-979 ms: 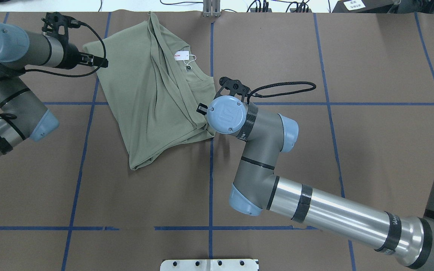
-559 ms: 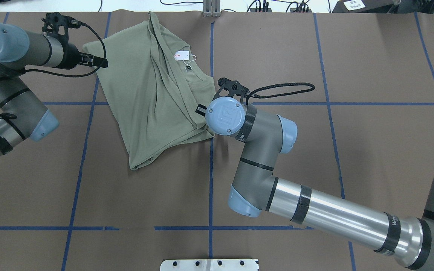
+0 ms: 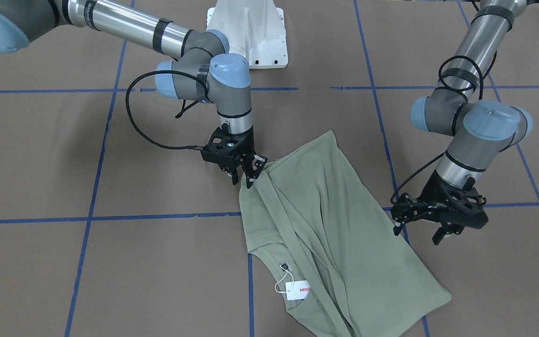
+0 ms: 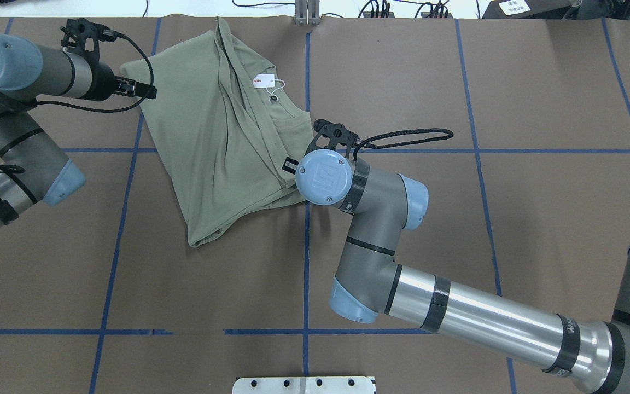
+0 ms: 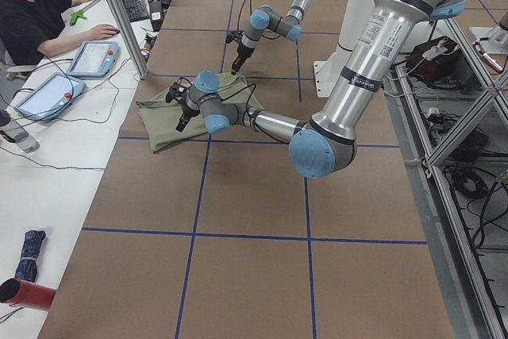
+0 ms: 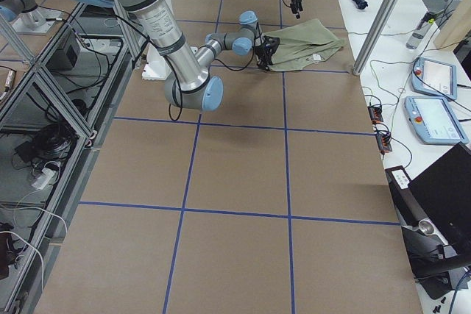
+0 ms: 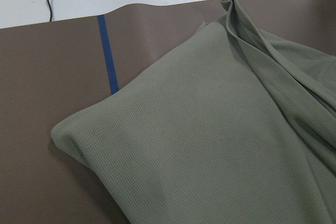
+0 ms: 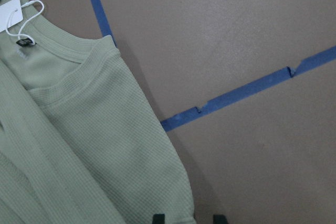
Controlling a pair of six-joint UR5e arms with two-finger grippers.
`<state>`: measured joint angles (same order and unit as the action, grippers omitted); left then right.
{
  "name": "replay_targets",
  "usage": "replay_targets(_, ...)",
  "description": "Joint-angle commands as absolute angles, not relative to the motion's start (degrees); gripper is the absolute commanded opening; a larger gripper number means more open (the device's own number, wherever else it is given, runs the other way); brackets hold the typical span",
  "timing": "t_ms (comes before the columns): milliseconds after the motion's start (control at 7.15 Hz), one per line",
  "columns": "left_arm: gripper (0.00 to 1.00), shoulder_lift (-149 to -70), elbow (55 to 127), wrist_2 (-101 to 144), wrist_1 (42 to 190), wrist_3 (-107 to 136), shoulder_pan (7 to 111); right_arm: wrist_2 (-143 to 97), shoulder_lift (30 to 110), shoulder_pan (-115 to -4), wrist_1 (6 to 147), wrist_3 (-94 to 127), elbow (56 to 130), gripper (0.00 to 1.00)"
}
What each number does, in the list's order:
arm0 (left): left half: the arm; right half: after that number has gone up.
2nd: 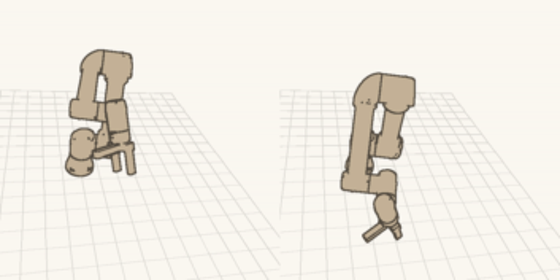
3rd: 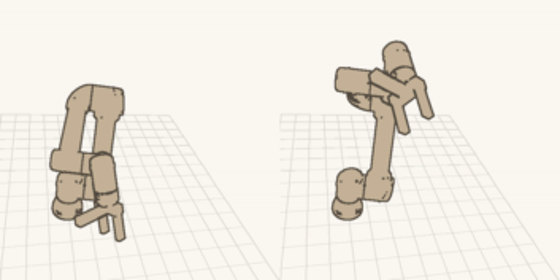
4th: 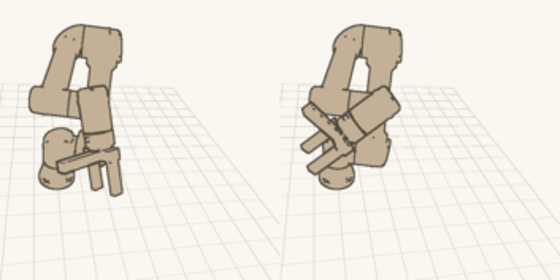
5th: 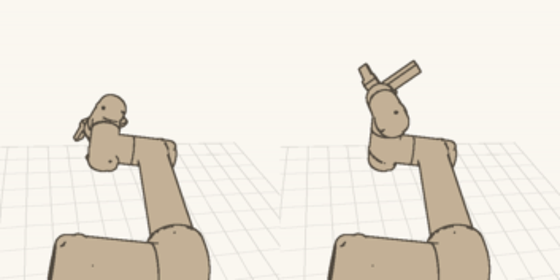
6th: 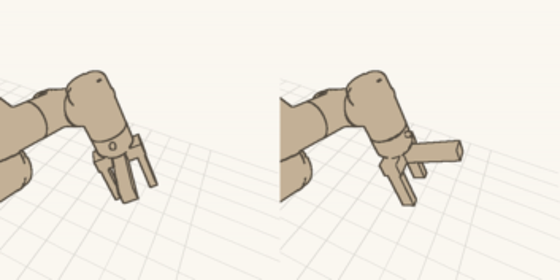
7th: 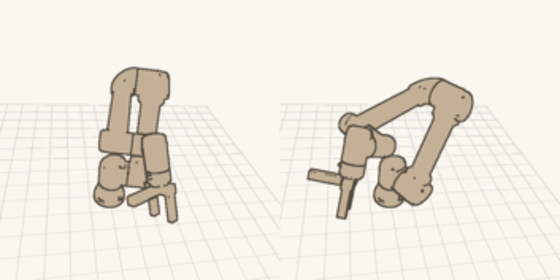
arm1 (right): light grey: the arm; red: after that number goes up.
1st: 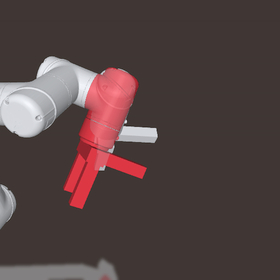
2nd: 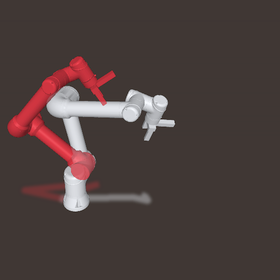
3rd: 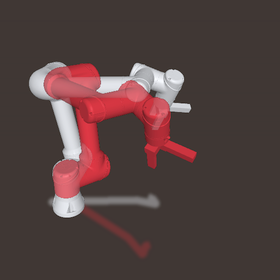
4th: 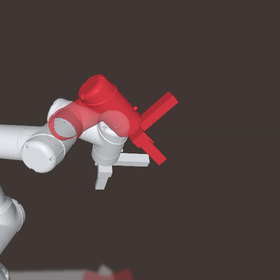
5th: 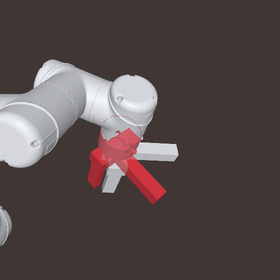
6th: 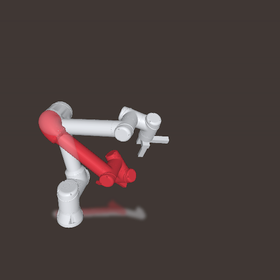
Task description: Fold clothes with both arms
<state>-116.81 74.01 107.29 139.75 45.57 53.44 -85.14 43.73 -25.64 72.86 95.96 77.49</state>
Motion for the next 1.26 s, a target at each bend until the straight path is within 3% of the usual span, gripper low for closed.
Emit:
replay_targets(0,1.00,-116.7,74.0,107.2,139.7,45.5,53.4,-84.8,43.8,-25.6,72.9,96.0,77.4,0.34)
replay_targets(280,1.00,-115.6,74.4,107.2,139.8,45.5,53.4,-84.8,43.7,-25.6,72.9,96.0,77.4,0.06)
replay_targets(419,1.00,-115.6,74.4,107.2,139.8,45.5,53.3,-84.8,43.8,-25.5,72.9,96.0,77.4,0.00)
replay_targets(699,1.00,-115.6,74.5,107.2,140.1,45.7,53.3,-85.3,43.9,-25.6,73.0,96.1,79.3,0.00)
replay_targets(1118,1.00,-115.0,74.5,107.3,141.1,45.6,53.3,-83.8,55.0,-21.3,82.4,97.0,99.7,0.00)
